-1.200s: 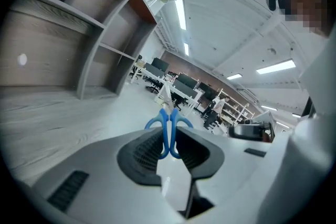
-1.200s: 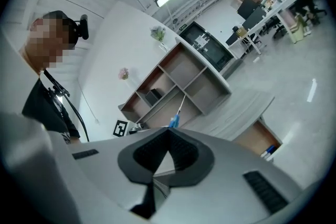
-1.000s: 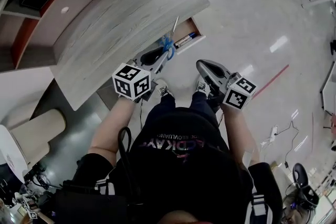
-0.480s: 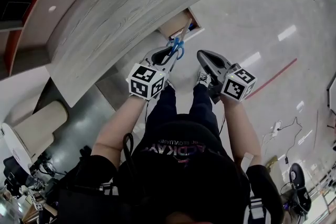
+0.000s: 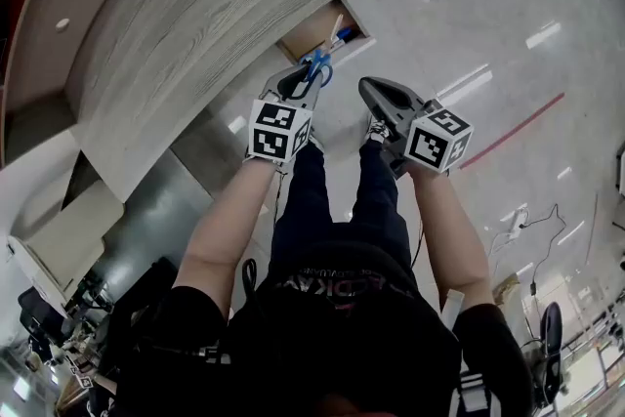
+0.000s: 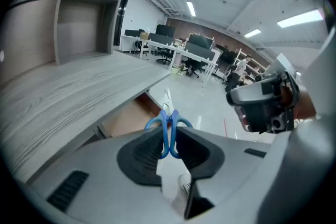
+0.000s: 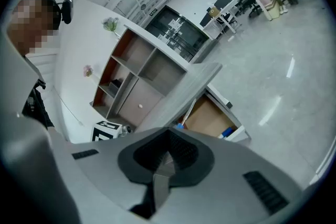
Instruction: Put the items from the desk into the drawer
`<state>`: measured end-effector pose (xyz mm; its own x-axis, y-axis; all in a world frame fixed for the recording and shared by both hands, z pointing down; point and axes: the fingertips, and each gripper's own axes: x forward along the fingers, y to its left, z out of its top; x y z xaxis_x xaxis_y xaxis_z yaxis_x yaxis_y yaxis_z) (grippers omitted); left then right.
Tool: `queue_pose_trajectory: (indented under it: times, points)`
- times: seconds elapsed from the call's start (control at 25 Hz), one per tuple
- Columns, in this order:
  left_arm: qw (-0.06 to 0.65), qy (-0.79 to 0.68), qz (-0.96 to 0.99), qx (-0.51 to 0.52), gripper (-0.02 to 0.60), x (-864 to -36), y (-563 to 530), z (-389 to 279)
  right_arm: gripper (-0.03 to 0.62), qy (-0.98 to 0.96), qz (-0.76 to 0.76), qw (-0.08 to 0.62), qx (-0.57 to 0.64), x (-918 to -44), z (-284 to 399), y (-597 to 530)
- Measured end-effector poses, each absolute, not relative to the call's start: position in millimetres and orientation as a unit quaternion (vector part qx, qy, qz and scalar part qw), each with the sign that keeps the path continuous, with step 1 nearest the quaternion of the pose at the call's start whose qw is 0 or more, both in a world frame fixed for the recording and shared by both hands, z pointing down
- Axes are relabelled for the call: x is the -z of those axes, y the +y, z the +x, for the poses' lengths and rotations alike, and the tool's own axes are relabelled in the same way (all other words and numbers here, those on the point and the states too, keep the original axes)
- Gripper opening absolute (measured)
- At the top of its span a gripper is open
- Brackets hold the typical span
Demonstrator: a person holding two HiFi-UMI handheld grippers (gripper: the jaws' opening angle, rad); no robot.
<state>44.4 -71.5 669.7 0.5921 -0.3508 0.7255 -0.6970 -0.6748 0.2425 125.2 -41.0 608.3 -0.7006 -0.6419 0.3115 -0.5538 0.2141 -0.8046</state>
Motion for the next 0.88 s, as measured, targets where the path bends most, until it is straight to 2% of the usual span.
queue_pose_trajectory:
  times: [0.4, 0.88]
  points:
    - [0.208, -0.319, 0.827, -0.414, 0.087, -714, -96, 50, 0.011, 0.768, -0.367, 0.037, 0.524, -632, 136, -33]
    - [0.206, -0.321, 0.801, -0.46, 0.087, -745, -104, 51, 0.011, 0.761, -0.361, 0.037, 0.537, -644, 140, -27]
